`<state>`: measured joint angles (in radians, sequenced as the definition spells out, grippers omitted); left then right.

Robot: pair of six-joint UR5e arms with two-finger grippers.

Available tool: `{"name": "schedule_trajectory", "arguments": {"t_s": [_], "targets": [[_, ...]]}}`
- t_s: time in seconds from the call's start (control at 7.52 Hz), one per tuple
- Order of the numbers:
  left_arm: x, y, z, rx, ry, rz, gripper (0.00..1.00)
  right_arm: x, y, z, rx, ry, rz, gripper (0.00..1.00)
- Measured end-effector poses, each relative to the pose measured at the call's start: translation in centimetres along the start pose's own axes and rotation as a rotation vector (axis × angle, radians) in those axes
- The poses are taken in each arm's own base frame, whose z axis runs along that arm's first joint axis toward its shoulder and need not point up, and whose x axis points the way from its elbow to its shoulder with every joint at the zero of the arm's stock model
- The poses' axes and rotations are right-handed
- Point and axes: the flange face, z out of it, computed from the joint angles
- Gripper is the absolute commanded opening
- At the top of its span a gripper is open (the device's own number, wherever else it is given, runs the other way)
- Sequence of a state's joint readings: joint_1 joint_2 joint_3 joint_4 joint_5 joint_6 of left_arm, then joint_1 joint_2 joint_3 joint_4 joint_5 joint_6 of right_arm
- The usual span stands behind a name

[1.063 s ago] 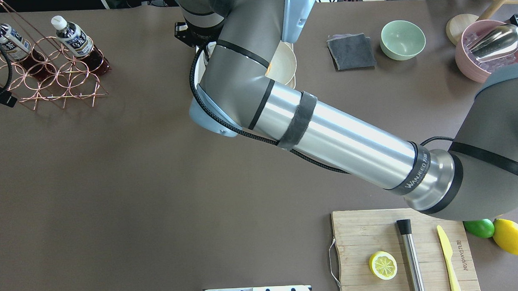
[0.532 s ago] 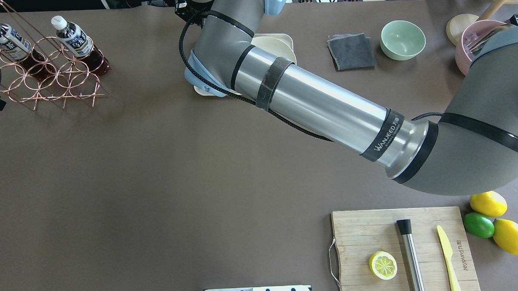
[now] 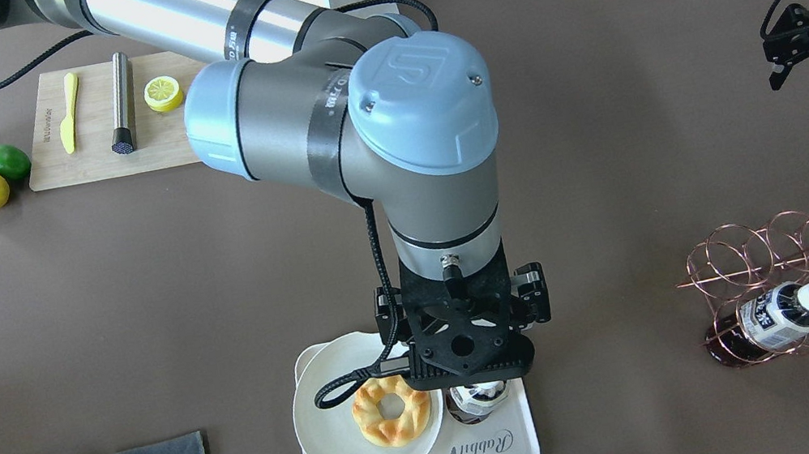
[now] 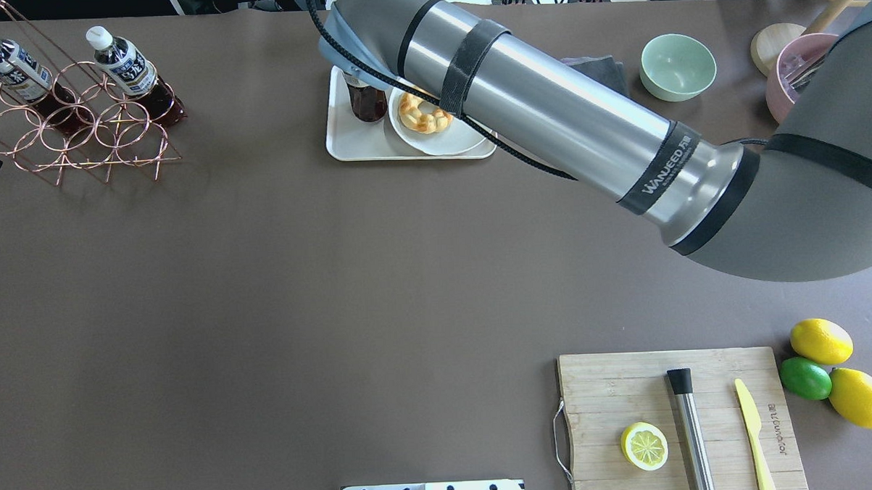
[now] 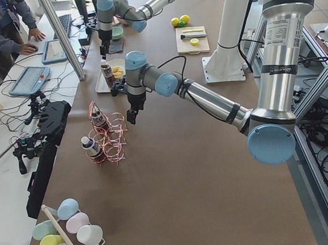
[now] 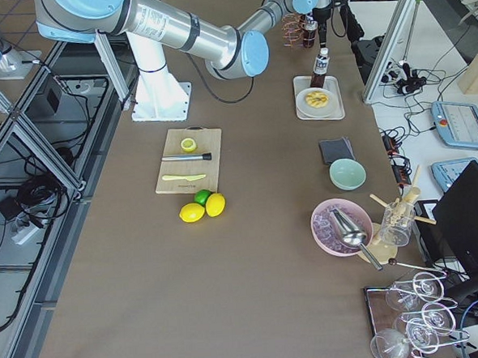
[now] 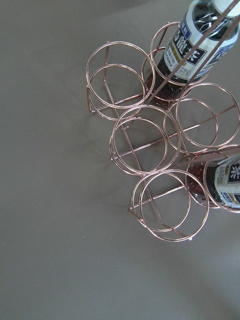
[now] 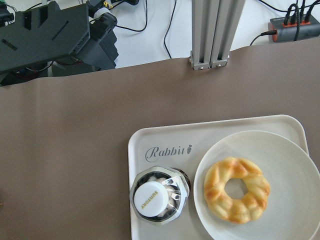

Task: Place tea on tray
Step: 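Open the right gripper and withdraw it away from the tray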

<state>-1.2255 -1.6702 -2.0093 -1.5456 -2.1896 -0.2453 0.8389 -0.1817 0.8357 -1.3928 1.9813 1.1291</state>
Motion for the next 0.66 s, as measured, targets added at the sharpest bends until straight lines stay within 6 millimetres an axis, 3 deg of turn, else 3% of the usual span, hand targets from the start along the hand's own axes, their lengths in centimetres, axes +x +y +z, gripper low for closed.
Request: {"name": "schedule_trajectory", "arguments": {"t_s": [0.13,0.4,0.53,0.66], "targets": [[-1.2,0.8,-1.3,0.015,-0.002,-0.026,0.97,3.5,-0.7,-2.1,-0.03,-0.018,0.005,1.0],[-3.9,4.0,-4.8,0.044,0.058,-0.094,0.97,13.4,-0.5,-4.7,-0.077,-0.021,-0.042,1.0],[-4.4,5.8,-6.0,0.053,0.071,-0.113,0.97,18.5,0.3,-6.0,-0.108,0.016,-0.085,1.0],[-4.8,6.7,-6.8,0.061,0.072,-0.128,0.97,25.3,2.1,-6.9,-0.141,0.065,-0.152,1.0]]}}
